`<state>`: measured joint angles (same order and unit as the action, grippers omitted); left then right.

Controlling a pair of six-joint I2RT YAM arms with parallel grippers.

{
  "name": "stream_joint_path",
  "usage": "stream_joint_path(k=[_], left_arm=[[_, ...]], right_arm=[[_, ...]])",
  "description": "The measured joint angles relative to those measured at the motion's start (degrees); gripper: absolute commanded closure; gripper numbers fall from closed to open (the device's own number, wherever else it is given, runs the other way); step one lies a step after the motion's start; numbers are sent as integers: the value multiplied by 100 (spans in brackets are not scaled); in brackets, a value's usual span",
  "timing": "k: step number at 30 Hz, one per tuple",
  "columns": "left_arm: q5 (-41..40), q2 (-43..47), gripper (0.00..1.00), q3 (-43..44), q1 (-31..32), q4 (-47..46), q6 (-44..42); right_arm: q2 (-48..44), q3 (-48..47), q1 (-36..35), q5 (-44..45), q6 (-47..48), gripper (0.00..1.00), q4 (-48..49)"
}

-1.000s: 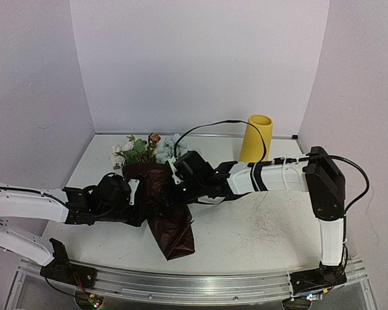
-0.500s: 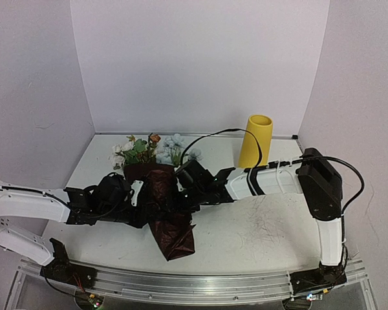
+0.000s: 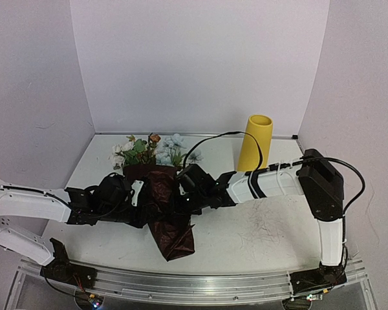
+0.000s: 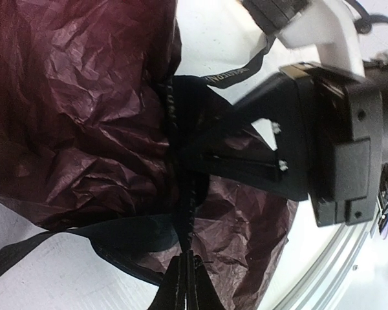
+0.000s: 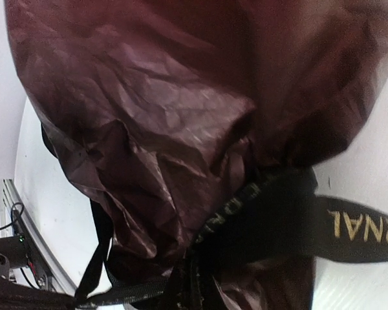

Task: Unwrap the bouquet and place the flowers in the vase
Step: Untie the ribbon from the wrapping paper.

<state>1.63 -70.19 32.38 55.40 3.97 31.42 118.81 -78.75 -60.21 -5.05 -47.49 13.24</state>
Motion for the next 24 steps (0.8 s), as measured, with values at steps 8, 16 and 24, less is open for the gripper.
stream_joint_path(k=[8,16,24], left_arm=[[-696,151,100,-2,1,122,140],[-1019,85,100,-1,11,143,332],[-1249,-1,100,4,-8,530,356]], right_arm=[[-587,334,-60,388,32,100,72],[-791,464,-49,417,227,98,265],[-864,618,405,473,655,85,128]])
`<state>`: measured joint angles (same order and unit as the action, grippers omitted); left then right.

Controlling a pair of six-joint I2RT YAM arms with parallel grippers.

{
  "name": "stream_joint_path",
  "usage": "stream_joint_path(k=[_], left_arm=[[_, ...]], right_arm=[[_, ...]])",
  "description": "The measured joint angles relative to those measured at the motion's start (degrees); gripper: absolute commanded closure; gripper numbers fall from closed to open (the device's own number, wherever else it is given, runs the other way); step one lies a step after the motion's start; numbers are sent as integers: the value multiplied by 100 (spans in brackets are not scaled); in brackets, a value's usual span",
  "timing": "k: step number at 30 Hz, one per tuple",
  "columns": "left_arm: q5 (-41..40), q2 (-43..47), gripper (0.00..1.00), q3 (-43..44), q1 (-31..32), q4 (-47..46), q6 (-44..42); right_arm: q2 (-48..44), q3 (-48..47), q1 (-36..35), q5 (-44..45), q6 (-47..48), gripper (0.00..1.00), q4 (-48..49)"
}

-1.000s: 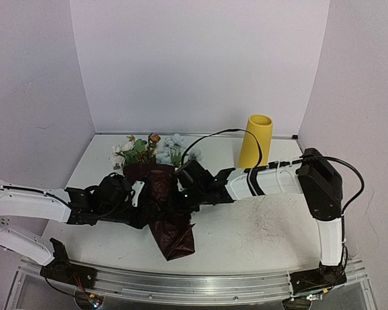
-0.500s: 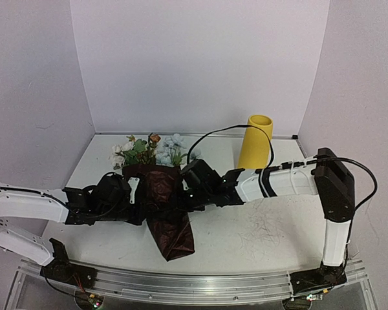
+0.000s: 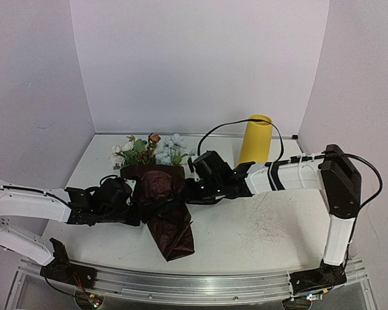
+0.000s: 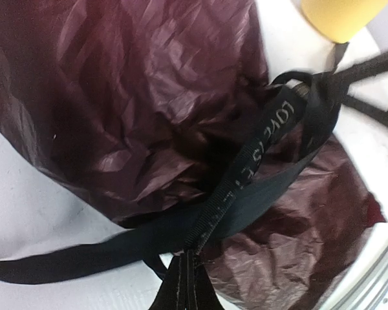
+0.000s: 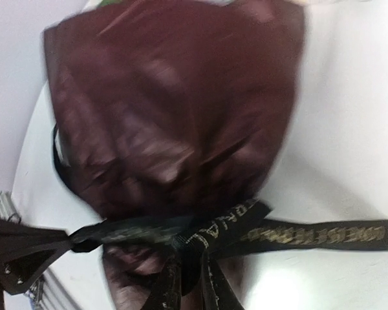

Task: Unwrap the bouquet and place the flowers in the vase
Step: Untie the ribbon from the wrapping paper.

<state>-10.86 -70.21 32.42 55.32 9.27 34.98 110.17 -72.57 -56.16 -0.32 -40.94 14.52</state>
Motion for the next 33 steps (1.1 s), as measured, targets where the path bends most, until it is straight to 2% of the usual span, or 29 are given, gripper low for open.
stream_joint_path(k=[4,8,9,10,13,15,23,33], left_arm=[[-37,-102,100,0,-1,160,-26],[-91,-203,100,2,-1,180,-40],[-102,-226,100,2,-1,180,-38],[-117,-244,100,2,-1,180,-37],[-139,-267,100,2,-1,182,-33],[-141,-267,100,2,-1,182,-30],[-137,-213,100,2,-1,180,-18],[-122,-211,100,13,-1,175,-41]], right_arm=[[-70,24,309,81,213,85,-83],[-203,26,277,58,343,85,-102],[-232,26,255,41,359,82,-101],[-256,30,241,24,371,76,-99],[-307,84,207,-33,433,50,-96],[-317,127,201,-116,454,42,-101],[-317,114,-86,-225,503,40,-163],[-317,40,-551,-173,96,37,-245]])
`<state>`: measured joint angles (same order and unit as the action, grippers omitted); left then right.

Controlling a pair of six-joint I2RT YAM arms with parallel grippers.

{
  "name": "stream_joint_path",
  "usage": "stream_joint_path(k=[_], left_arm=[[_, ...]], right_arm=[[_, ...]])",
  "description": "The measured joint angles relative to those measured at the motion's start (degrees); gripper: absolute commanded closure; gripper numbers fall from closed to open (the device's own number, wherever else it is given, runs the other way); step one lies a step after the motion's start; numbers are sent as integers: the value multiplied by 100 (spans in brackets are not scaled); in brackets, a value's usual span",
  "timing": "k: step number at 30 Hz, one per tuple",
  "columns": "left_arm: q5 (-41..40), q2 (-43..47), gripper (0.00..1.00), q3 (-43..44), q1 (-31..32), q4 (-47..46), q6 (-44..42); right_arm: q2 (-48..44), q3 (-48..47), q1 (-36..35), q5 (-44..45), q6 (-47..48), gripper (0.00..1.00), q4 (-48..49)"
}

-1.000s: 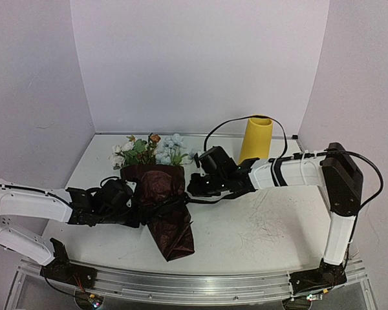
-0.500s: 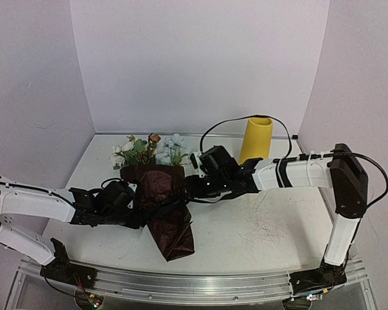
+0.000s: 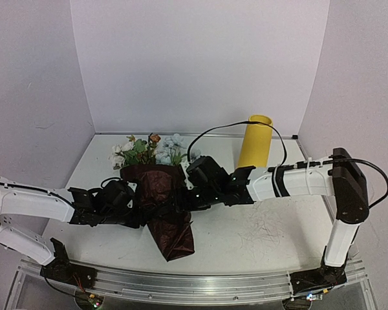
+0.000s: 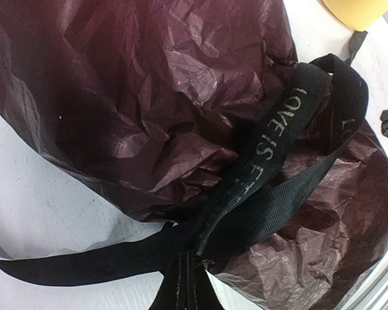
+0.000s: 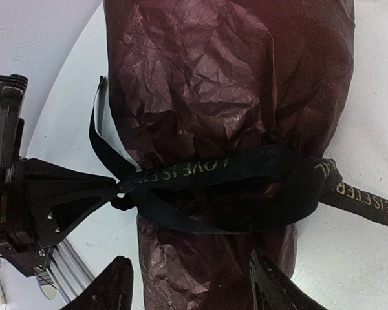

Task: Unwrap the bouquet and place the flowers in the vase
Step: Untie the ribbon from the wrapping paper.

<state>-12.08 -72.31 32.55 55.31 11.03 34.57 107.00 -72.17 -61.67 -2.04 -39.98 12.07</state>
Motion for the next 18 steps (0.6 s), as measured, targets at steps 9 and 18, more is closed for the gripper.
stream_joint_path(k=[9,18], left_arm=[[150,-122,100,11,0,-15,-38],[688,-113,100,11,0,-217,-215]], right_arm=[[48,-103,-105,-19,-374,26,126],[555,-217,-111,-135,-996,32,319]])
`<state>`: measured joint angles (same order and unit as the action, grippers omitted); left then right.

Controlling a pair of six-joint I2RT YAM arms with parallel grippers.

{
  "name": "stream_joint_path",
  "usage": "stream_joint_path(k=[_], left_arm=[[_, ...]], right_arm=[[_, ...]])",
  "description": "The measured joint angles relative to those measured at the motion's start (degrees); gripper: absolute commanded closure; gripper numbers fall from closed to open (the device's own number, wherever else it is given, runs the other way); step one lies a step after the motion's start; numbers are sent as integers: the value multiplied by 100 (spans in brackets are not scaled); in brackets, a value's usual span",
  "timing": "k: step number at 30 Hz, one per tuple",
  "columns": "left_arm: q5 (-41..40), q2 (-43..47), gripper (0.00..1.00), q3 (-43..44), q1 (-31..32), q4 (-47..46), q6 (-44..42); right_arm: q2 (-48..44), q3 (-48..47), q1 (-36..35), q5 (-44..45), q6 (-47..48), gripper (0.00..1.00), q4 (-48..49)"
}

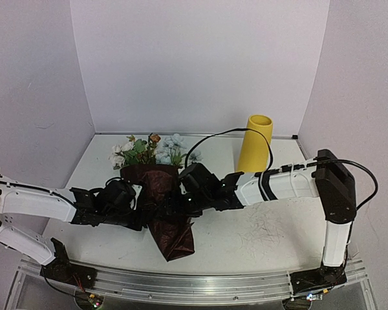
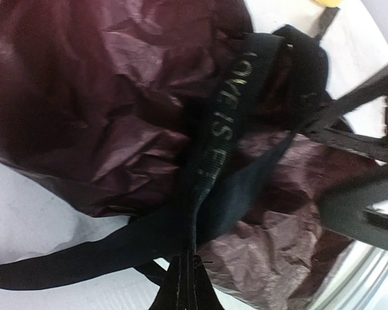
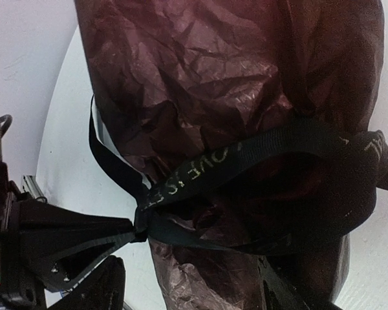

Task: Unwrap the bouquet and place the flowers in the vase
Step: Untie the ribbon from the wrapping paper.

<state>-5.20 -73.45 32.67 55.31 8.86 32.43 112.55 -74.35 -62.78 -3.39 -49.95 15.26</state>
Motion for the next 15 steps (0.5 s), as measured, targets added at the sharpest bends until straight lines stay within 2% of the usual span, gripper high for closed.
stream_joint_path(k=[11,15], left_arm=[[364,188,100,-2,2,-208,-94],[364,198,100,-12,2,-245,-94]], right_arm=[[207,-15,0,380,-1183,43,1],[393,-120,0,582,-1607,56,-68]])
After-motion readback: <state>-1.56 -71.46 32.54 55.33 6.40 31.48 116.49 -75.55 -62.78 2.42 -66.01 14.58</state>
